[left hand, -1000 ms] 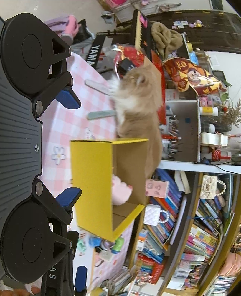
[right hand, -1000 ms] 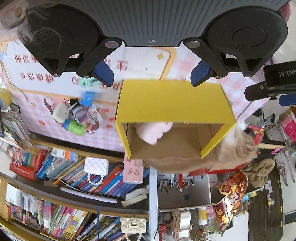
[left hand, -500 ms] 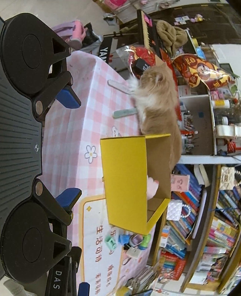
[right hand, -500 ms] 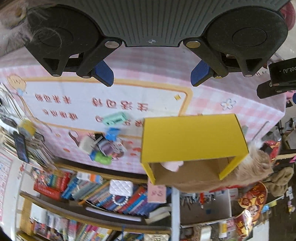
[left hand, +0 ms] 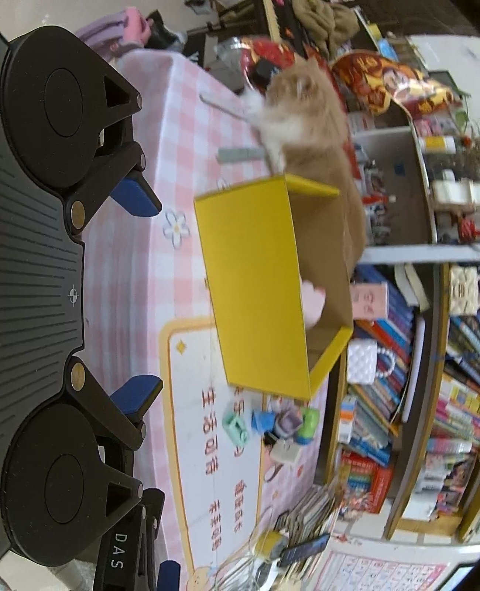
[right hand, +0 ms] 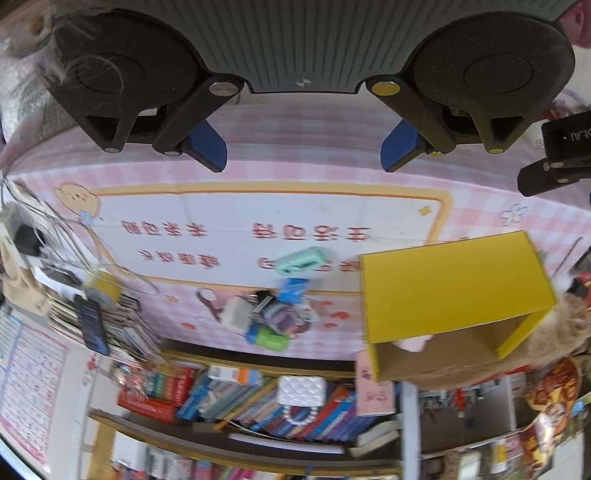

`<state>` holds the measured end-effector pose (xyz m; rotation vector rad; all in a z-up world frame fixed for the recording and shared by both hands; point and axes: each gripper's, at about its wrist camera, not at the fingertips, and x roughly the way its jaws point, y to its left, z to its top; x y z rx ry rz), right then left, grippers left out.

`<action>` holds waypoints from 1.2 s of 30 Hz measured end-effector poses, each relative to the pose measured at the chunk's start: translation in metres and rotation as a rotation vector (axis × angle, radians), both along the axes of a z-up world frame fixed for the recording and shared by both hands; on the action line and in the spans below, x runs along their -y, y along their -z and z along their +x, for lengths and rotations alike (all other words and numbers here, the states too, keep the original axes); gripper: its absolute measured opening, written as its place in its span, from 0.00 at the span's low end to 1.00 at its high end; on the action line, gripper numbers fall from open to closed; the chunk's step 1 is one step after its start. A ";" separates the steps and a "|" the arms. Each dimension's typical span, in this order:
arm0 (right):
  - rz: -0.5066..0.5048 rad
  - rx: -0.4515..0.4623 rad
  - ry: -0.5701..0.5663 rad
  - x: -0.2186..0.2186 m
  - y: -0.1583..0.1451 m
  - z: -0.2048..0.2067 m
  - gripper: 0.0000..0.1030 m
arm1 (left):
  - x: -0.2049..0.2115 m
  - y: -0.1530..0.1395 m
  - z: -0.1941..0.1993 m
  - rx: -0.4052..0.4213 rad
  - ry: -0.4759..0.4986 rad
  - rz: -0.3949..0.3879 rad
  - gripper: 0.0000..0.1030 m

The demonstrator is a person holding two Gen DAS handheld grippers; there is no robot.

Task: Organize objects
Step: 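Withdraw both tools from the box toward the remaining toys, then grasp the mint-green toy clip with the left tool while the right tool grasps the white block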

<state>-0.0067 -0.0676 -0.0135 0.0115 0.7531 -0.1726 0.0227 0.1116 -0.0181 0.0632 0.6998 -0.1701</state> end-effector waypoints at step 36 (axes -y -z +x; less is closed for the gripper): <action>0.066 -0.077 0.046 0.178 0.019 0.093 0.87 | 0.168 0.025 0.096 -0.115 -0.025 0.016 0.91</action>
